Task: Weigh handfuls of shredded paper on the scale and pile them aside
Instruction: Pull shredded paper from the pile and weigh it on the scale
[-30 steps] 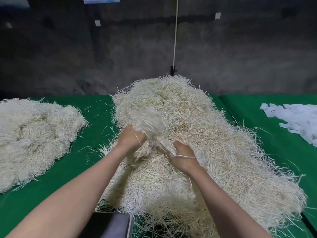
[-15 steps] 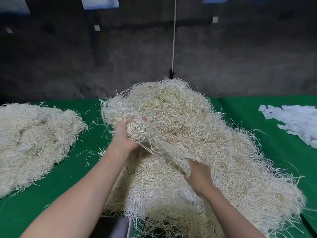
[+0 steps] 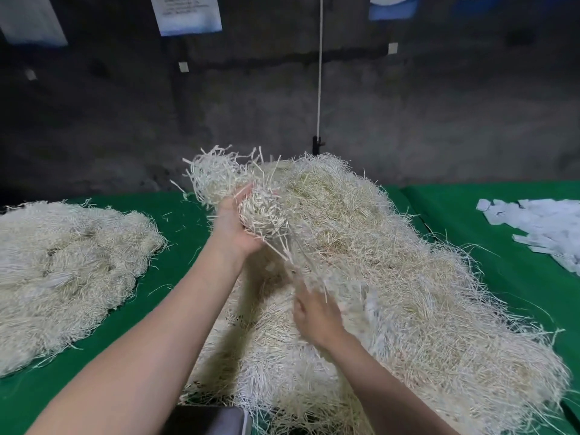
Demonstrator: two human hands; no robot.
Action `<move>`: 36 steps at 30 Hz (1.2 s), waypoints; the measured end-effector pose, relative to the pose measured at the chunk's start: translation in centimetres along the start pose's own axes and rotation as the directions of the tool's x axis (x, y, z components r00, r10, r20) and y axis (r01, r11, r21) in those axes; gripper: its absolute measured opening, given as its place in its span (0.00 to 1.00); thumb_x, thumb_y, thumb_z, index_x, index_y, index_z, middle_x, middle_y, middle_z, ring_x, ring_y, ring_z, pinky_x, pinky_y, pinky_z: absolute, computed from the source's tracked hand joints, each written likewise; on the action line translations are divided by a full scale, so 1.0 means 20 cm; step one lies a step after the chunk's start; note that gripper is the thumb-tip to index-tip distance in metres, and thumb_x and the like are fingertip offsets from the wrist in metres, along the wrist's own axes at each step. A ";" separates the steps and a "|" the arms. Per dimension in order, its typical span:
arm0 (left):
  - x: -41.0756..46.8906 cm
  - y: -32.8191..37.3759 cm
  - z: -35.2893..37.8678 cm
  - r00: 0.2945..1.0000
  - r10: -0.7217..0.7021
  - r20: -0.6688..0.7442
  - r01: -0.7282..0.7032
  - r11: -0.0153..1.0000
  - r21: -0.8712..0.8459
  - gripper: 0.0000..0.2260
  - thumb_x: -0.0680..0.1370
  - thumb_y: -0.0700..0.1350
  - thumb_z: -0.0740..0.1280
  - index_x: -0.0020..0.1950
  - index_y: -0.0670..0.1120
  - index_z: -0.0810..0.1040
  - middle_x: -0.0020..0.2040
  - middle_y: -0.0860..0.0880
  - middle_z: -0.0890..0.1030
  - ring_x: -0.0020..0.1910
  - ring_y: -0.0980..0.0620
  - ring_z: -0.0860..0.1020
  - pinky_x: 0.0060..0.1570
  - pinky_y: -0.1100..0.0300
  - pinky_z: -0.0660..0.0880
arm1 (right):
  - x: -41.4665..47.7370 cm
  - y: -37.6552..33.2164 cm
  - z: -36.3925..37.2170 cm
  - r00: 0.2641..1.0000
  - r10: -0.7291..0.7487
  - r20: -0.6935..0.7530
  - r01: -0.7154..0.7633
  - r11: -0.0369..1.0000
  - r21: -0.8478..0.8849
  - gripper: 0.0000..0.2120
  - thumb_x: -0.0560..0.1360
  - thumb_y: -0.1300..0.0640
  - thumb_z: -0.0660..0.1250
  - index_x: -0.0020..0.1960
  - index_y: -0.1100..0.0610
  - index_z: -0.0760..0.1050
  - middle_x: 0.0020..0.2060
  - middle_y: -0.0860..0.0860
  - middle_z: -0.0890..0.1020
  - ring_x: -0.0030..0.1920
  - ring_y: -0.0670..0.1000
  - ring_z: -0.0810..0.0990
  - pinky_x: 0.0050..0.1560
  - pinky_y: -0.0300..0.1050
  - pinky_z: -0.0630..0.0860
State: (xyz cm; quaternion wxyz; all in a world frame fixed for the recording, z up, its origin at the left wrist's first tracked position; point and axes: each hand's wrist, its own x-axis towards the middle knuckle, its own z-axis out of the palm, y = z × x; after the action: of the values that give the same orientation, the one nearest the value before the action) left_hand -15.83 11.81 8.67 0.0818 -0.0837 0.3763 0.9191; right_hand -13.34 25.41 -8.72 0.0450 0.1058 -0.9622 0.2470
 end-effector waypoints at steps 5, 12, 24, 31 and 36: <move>-0.01 0.10 -0.06 0.997 0.059 -0.044 -0.060 0.998 -0.018 0.19 0.63 0.44 0.70 0.53 0.42 0.77 0.45 0.40 0.83 0.42 0.44 0.82 0.42 0.51 0.79 | -0.14 0.21 0.01 0.921 0.048 0.388 -0.052 0.999 -0.001 0.06 0.80 0.52 0.58 0.50 0.50 0.73 0.61 0.53 0.75 0.54 0.53 0.76 0.59 0.44 0.71; -0.03 0.04 -0.12 1.000 0.018 -0.020 -0.018 1.000 0.022 0.09 0.65 0.43 0.69 0.43 0.41 0.80 0.40 0.41 0.82 0.34 0.44 0.82 0.33 0.49 0.80 | -0.10 -0.11 -0.53 0.923 0.004 -0.386 0.092 0.969 0.230 0.13 0.64 0.40 0.66 0.42 0.44 0.65 0.51 0.41 0.73 0.45 0.37 0.72 0.50 0.37 0.73; -0.04 -0.09 -0.22 0.898 -0.431 -0.091 -0.020 -0.247 0.969 0.38 0.71 0.45 0.72 0.76 0.41 0.57 0.71 0.46 0.67 0.69 0.45 0.69 0.68 0.47 0.67 | 0.12 -0.15 -0.38 0.966 0.233 -0.114 -0.065 0.644 0.762 0.12 0.78 0.68 0.57 0.38 0.64 0.74 0.35 0.61 0.77 0.33 0.54 0.80 0.40 0.45 0.80; 0.18 -0.19 -0.37 0.922 0.384 -0.047 -0.006 0.135 0.991 0.07 0.76 0.34 0.62 0.51 0.39 0.76 0.45 0.43 0.80 0.35 0.50 0.77 0.32 0.58 0.75 | 0.05 0.02 -0.21 0.988 0.111 -0.106 -0.090 0.978 0.189 0.06 0.80 0.57 0.60 0.44 0.52 0.70 0.39 0.47 0.76 0.35 0.44 0.76 0.34 0.31 0.72; 0.15 -0.20 -0.36 0.821 0.517 -0.243 -0.017 0.447 0.894 0.28 0.70 0.26 0.59 0.71 0.35 0.63 0.44 0.45 0.74 0.38 0.47 0.76 0.28 0.59 0.73 | -0.02 0.23 -0.05 0.975 0.216 -0.048 -0.216 0.976 0.006 0.06 0.81 0.59 0.55 0.54 0.56 0.70 0.47 0.52 0.78 0.43 0.50 0.76 0.42 0.46 0.72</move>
State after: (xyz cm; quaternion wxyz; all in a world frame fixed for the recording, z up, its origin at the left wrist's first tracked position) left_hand -17.31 9.92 0.25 -0.1369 -0.1956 0.7992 0.5516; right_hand -13.98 29.89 -10.14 0.0409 -0.0055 -0.9665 0.2535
